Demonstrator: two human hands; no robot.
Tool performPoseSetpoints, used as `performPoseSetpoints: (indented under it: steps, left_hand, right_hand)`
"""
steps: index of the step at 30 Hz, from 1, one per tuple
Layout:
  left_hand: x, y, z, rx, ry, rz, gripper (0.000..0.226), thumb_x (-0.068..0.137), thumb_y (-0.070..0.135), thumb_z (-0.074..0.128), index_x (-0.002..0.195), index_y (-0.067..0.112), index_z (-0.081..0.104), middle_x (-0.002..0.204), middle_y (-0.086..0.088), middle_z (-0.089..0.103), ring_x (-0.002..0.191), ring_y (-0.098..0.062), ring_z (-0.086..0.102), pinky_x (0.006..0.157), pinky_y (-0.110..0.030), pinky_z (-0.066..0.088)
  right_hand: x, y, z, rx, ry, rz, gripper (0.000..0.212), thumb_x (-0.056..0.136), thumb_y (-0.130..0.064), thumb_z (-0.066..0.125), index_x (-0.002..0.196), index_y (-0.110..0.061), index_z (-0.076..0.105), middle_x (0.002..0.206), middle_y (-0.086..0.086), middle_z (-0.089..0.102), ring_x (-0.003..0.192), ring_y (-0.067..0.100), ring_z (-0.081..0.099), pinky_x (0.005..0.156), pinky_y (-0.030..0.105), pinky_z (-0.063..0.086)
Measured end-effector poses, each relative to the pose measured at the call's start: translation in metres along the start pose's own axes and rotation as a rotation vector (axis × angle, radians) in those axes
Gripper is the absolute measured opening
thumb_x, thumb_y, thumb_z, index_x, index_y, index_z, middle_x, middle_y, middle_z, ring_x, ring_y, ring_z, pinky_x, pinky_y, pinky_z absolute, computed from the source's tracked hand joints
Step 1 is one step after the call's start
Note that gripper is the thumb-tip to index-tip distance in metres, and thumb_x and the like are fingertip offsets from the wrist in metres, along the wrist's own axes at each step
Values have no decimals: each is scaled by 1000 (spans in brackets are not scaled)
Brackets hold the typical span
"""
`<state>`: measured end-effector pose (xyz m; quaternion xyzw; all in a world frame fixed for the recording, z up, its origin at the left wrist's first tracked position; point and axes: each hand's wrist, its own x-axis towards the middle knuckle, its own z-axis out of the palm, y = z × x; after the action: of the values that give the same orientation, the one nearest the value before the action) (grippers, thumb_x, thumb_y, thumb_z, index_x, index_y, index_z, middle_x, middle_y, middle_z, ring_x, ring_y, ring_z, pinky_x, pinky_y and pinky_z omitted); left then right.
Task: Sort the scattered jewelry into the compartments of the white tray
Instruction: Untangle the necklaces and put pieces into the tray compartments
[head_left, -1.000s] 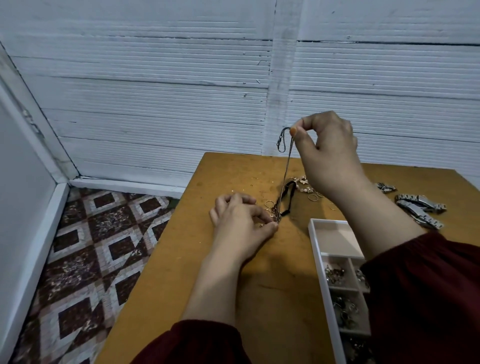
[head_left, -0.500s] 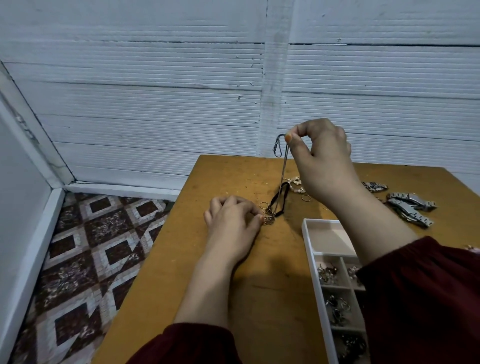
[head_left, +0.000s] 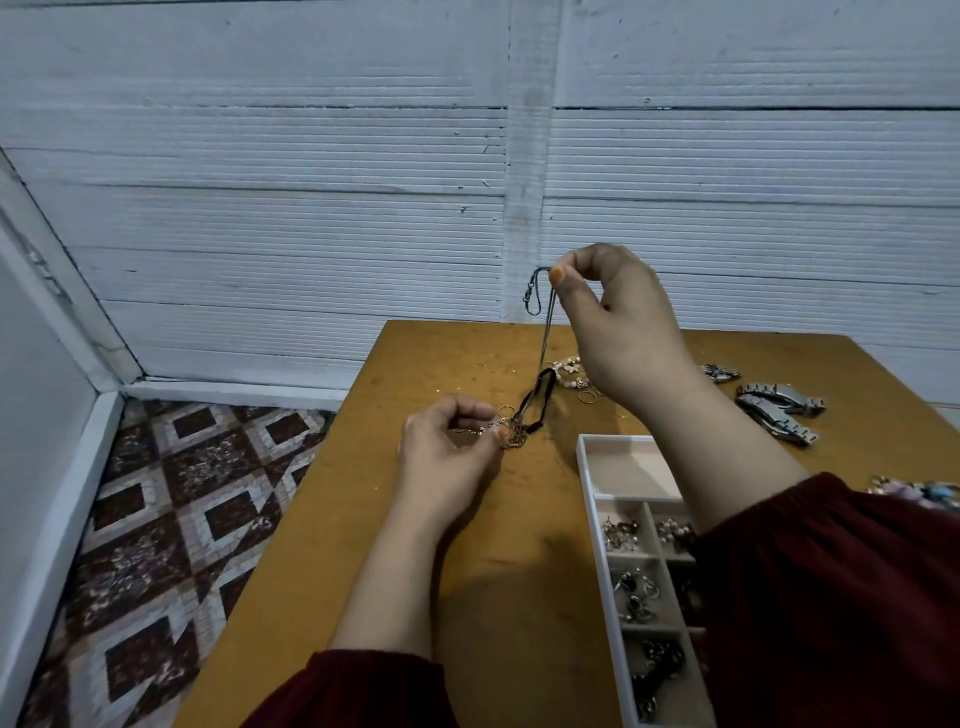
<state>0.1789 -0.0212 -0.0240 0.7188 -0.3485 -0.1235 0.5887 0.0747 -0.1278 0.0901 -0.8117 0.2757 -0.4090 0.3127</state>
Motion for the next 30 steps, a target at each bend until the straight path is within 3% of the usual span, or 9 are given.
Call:
performPoseSetpoints:
  steps: [3,6,10,16,20,23,30]
  left_hand:
    - [-10,7,-1,-78,11,-14,19,78,5,72,83,21,65,83,4,65,86,-13,63,76,-25,54]
    - [-20,14,-3,-171,28,-29,19,81,-3,69,84,16,63,85,-4,64,74,-3,63,60,-11,49]
    - [-30,19,-6,-259,54,-51,15,81,-1,70,85,13,65,84,-8,67,79,-18,66,65,-18,53]
    - [-43,28,-6,-304,50,-126,10,82,3,70,89,7,65,87,-13,68,84,-26,66,74,-28,58]
    - [-53,45,-8,-355,37,-157,11,81,4,70,89,7,64,81,-9,66,72,-12,67,63,-27,59]
    - [-56,56,-11,-376,28,-145,14,80,0,70,92,4,63,77,-4,66,62,-2,65,53,-14,51]
    - [-65,72,-12,-396,23,-132,13,82,2,69,94,2,65,74,-1,66,56,4,62,48,-11,46]
  right_hand:
    - [-5,-5,-5,32,-16,19,7,97,-32,48,91,-31,53,110,-5,59,114,24,51,99,49,39]
    - [-8,-10,-11,62,-14,19,7,97,-31,48,90,-32,52,109,-6,59,116,22,50,101,49,38]
    - [-11,-18,-20,102,-10,19,8,97,-32,49,92,-29,54,108,-5,60,114,20,51,102,47,38]
    - [-19,-26,-32,154,-23,14,10,97,-30,49,92,-24,55,88,-14,54,79,3,48,80,28,39]
    - [-27,-29,-38,199,-28,26,10,98,-29,49,92,-24,55,89,-15,54,90,6,51,74,22,36]
    - [-32,-32,-42,237,-31,32,10,98,-29,49,93,-23,55,84,-17,52,78,-3,46,66,15,35]
    - [-46,-40,-56,305,-36,56,15,97,-28,50,83,-27,53,74,-16,49,65,-4,42,60,18,34]
